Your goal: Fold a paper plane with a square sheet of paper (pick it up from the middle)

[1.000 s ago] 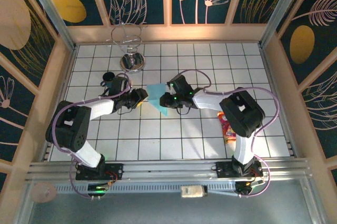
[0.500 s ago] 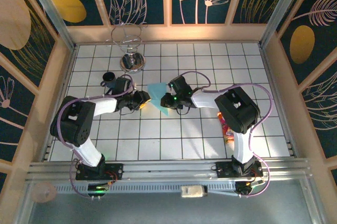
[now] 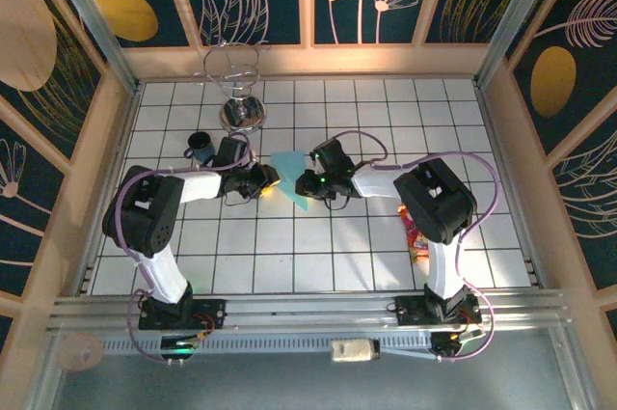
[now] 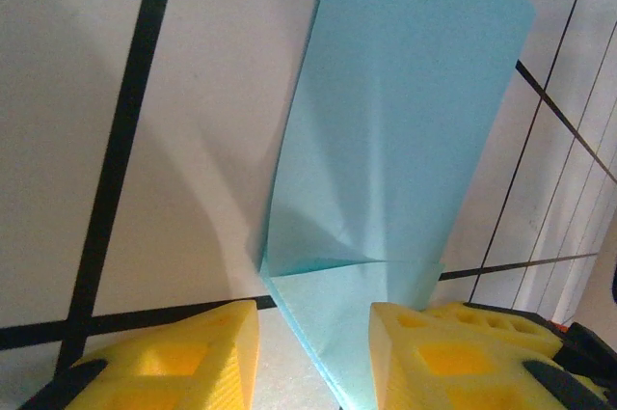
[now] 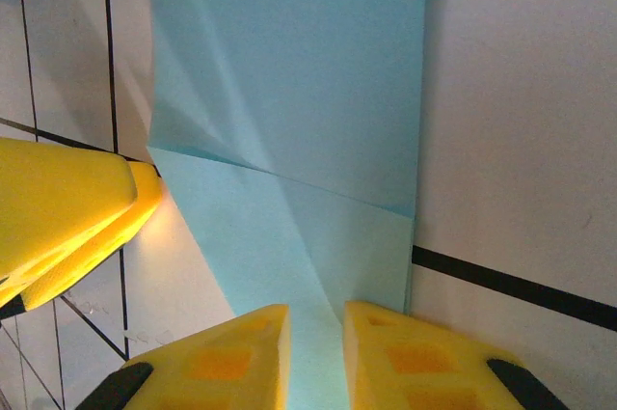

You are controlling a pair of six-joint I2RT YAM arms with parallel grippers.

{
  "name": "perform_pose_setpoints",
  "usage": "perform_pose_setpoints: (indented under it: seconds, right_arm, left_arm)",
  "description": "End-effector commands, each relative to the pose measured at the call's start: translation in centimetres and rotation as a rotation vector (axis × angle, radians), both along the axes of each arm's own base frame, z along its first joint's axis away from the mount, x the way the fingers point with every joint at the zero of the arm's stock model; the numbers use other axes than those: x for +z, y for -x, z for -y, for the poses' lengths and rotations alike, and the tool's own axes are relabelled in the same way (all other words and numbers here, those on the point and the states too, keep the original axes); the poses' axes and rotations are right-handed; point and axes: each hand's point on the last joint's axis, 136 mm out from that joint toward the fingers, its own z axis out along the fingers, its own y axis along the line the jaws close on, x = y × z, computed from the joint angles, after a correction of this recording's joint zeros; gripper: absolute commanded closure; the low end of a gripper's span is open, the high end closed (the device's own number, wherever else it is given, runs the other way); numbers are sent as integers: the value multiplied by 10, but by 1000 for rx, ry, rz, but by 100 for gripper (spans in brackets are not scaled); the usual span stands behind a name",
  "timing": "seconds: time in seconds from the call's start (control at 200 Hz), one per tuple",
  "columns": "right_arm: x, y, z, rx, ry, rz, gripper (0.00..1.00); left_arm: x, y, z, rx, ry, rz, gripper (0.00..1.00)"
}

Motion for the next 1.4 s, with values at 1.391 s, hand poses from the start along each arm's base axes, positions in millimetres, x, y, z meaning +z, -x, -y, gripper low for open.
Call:
perform_pose_setpoints:
  seconds: [1.391]
  right_arm:
    - [-19, 6, 17, 11, 63, -12, 78]
  left_arm:
    - [1, -23, 22, -166, 49, 23, 83]
